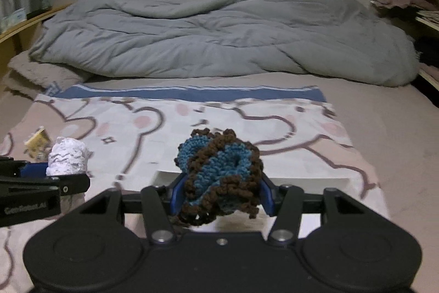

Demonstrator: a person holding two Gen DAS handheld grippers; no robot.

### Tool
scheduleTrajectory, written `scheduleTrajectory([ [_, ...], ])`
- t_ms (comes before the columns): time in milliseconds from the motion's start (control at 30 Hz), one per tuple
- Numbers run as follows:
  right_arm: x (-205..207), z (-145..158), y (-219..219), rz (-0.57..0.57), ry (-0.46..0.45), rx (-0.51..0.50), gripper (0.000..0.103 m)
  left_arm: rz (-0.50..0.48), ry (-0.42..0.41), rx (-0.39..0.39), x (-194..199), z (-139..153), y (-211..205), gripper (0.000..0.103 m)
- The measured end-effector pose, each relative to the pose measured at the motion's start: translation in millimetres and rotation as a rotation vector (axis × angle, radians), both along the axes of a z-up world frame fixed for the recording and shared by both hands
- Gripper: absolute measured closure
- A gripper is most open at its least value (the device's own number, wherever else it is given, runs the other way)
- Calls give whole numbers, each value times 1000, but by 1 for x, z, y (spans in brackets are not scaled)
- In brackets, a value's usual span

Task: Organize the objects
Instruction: 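Carry the white knit ball and scrunchie over the white box with both tools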

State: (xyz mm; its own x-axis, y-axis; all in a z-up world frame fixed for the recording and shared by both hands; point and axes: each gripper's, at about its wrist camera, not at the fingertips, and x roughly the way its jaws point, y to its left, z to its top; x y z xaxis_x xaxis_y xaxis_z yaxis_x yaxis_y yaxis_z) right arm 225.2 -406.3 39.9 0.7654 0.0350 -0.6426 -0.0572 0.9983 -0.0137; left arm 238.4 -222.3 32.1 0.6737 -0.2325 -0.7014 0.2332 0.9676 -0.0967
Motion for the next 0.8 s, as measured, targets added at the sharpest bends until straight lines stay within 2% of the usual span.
scheduleTrajectory([
  [267,3,-26,-61,-79,43,-23,48,-97,49,-75,9,-18,-58,60],
  [633,-6,-47,-119,-102,78,-95,48,-269,183,-321,23,-54,-126,60],
  [800,-8,-57,-130,-95,89,-134,49,-287,231,-289,26,-78,-155,60],
])
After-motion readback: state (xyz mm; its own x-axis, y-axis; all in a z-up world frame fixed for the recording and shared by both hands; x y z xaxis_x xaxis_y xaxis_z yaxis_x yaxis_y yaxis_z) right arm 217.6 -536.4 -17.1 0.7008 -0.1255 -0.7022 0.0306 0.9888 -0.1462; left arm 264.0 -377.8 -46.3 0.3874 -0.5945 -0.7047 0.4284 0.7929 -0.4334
